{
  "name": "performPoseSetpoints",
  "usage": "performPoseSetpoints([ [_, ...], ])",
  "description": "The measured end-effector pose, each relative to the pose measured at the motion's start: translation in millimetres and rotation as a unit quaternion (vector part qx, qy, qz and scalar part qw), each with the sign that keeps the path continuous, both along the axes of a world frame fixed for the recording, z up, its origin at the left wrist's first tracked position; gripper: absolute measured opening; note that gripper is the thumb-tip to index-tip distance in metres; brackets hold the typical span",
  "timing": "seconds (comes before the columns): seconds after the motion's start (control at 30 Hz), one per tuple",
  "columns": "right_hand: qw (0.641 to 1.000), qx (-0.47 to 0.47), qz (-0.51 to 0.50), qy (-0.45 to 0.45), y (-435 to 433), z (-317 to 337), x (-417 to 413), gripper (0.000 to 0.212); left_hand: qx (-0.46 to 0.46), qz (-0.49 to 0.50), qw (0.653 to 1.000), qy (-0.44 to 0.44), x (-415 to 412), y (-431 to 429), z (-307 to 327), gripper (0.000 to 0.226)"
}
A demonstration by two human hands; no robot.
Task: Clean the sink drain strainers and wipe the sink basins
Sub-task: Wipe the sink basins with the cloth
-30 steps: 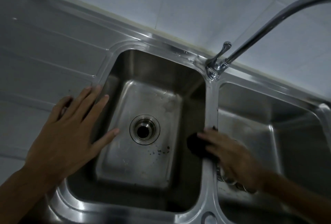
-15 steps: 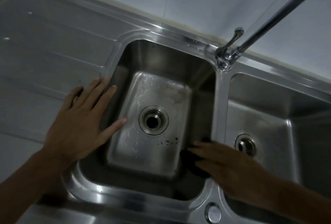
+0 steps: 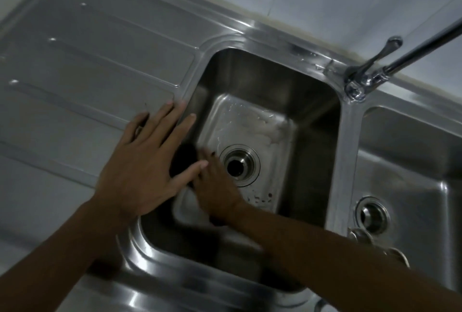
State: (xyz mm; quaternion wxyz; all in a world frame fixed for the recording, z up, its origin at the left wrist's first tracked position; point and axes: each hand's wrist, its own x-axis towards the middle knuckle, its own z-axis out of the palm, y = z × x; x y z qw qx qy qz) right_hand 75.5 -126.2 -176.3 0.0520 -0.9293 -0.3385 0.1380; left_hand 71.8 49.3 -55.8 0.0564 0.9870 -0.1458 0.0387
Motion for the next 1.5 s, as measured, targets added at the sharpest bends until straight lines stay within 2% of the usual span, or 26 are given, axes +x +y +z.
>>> performPoseSetpoints([
  [0.07,0.992,-0.036,-0.114,-0.043,-27.8,0.8,50.8,0.058,-0.002,0.001,1.000,0.002,0.9,0.9,-0.2,0.084],
  [0.13,0.965,-0.167,-0.197,-0.044,-76.0,9.7,90.4,0.064,0.000,-0.003,1.000,0.006,1.6,0.8,-0.4,0.084],
  [0.23,0.920,-0.313,-0.233,0.015,-113.9,21.8,92.3,0.076,0.004,0.002,1.000,0.013,1.6,0.5,2.0,0.085],
  [0.33,0.894,-0.359,-0.248,0.103,-100.9,32.4,42.4,0.078,0.004,0.001,1.000,0.022,1.2,-0.9,5.0,0.086],
  [0.4,0.886,-0.367,-0.219,0.179,-83.0,36.5,-1.2,0.078,0.007,0.001,1.000,0.019,0.6,-0.4,4.8,0.085],
  [0.47,0.898,-0.345,-0.158,0.224,-69.0,32.9,-43.9,0.065,0.007,0.000,1.000,0.012,0.0,0.3,3.9,0.085],
  [0.53,0.944,-0.269,-0.125,0.143,-70.6,30.2,-66.8,0.055,0.006,-0.004,1.000,0.006,0.6,0.0,2.5,0.084],
  [0.57,0.968,-0.217,-0.078,0.098,-76.1,29.3,-68.3,0.052,0.006,-0.005,1.000,0.005,0.9,-0.2,2.1,0.084],
  [0.6,0.980,-0.175,0.014,0.092,-81.0,26.2,-63.1,0.053,0.006,-0.005,1.000,0.003,1.1,0.1,2.0,0.084],
  [0.67,0.972,-0.138,0.156,0.109,-80.3,24.3,-44.4,0.059,0.005,-0.007,1.000,0.003,1.8,0.4,1.8,0.084],
  [0.7,0.976,-0.120,0.160,0.087,-73.5,20.6,-35.7,0.061,0.006,-0.008,1.000,0.003,1.7,0.8,1.5,0.084],
  [0.8,0.997,-0.061,0.034,0.020,-44.5,5.0,-12.2,0.067,0.004,-0.006,1.000,-0.004,0.0,1.5,1.0,0.082],
  [0.87,0.996,-0.072,-0.057,0.003,-42.4,0.7,8.2,0.064,0.002,-0.008,1.000,-0.005,0.7,0.6,0.7,0.081],
  [0.93,0.983,-0.137,-0.123,-0.020,-57.0,4.7,33.8,0.063,0.005,-0.007,1.000,0.002,1.7,1.0,0.0,0.081],
  [1.0,0.953,-0.247,-0.175,-0.018,-75.8,13.2,49.9,0.069,0.005,-0.004,1.000,0.004,1.2,1.1,-0.6,0.082],
  [1.13,0.872,-0.440,-0.213,0.034,-95.9,43.6,46.0,0.072,0.000,-0.005,1.000,0.003,0.9,-0.3,1.9,0.082],
  [1.23,0.852,-0.484,-0.167,0.111,-85.5,46.5,6.8,0.072,-0.003,0.000,1.000,0.007,0.7,0.0,3.8,0.083],
  [1.33,0.817,-0.460,-0.195,0.289,-65.9,54.4,-37.4,0.062,0.000,-0.003,1.000,0.011,1.4,-0.4,5.1,0.084],
  [1.4,0.813,-0.342,-0.254,0.396,-63.1,66.8,-47.6,0.046,0.004,-0.004,1.000,0.009,1.2,-0.4,6.1,0.084],
  [1.43,0.805,-0.311,-0.252,0.438,-64.3,77.6,-44.8,0.037,0.006,-0.005,1.000,0.009,1.0,-0.5,6.4,0.084],
  [1.5,0.797,-0.296,-0.176,0.496,-68.4,97.4,-37.6,0.030,0.006,-0.006,1.000,0.008,1.3,-0.6,6.9,0.084],
])
